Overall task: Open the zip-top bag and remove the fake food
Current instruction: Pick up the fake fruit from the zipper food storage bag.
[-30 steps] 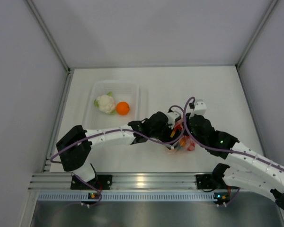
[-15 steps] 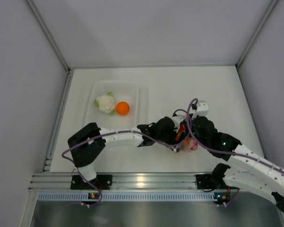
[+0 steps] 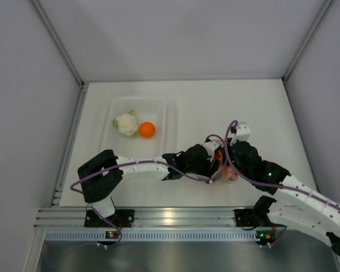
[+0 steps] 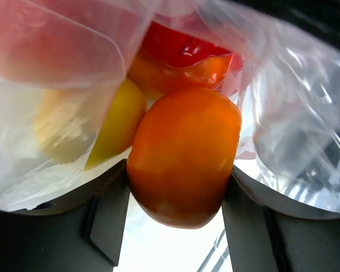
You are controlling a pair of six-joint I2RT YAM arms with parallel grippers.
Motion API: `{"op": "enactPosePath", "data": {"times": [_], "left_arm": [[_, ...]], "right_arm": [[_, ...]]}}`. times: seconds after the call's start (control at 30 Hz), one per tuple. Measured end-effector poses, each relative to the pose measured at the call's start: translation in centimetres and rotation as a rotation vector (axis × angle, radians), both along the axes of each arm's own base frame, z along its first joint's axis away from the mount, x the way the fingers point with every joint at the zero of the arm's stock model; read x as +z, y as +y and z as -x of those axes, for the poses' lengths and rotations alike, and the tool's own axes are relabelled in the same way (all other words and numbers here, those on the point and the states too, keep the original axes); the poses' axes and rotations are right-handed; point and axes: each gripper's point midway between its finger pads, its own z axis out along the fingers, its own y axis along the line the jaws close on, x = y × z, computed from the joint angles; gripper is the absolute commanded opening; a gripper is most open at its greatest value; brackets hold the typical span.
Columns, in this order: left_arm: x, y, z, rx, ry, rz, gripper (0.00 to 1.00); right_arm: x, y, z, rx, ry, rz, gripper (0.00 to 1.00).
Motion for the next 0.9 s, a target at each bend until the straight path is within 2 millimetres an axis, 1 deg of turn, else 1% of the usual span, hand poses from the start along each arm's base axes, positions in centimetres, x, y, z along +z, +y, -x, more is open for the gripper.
{"op": "enactPosePath", "data": {"times": [0.1,0.2,0.5,0.67,0.77,0.9], "left_arm": [[0.8,0.9,0.8,-0.002,-0.023,0.011,0.0],[2.2,1.3,1.3,-0.009,-0.047,0.043,0.0],[6.2,2.8,1.8,0.001,-0.11,0.138,0.0],[8.2,4.5,1.1,0.062,-0.177,0.165,0.0],[9.1,5.1,0.3,0.105,-0.225,0.165,0.0],[9.0,5.8,-0.3,0.154,-0.252,0.135,0.0]], "right_arm": [[0.0,0.0,0.0,0.007,-0.003,0.009,0.0],[0.1,0.1,0.0,0.025,-0.007,0.028,0.0],[1.4,1.5,-0.4,0.087,-0.039,0.025,0.0],[1.9,3.1,-0.1,0.164,-0.043,-0.004,0.0],[2.3,4.3,0.7,0.263,-0.054,-0.018,0.0],[2.8,5.6,1.7,0.386,-0.082,-0.035,0.0]]}}
